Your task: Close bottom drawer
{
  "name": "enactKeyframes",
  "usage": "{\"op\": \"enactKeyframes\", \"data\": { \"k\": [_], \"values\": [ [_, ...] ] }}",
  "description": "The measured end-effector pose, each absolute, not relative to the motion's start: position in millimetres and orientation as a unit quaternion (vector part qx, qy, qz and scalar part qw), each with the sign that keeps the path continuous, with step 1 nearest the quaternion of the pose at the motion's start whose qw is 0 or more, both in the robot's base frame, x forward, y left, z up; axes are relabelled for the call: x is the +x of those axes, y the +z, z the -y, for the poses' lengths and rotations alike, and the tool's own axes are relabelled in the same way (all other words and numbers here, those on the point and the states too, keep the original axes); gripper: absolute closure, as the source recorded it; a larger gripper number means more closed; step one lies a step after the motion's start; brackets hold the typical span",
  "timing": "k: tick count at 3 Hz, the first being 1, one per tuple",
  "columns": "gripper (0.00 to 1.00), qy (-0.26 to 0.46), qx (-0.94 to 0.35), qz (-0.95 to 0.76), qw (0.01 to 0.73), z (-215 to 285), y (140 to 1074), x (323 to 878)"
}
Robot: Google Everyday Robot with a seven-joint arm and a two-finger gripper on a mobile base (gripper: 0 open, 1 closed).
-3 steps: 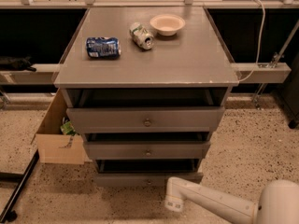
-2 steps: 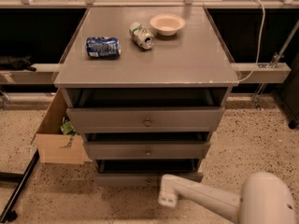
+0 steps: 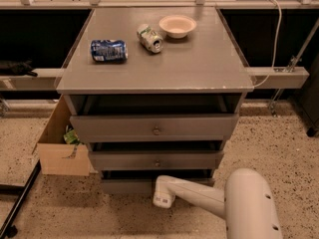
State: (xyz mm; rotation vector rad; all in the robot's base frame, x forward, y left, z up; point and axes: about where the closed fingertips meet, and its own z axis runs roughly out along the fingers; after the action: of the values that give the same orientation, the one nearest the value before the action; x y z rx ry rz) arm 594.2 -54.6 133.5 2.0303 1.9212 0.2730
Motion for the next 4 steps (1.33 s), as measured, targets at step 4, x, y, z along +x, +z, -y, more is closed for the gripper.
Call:
{"op": "enactKeyframes", "data": {
  "k": [4],
  "values": [
    [1.0,0.077,0.705,-0.681,0.183,116.8,154.9,571.1]
  ]
}}
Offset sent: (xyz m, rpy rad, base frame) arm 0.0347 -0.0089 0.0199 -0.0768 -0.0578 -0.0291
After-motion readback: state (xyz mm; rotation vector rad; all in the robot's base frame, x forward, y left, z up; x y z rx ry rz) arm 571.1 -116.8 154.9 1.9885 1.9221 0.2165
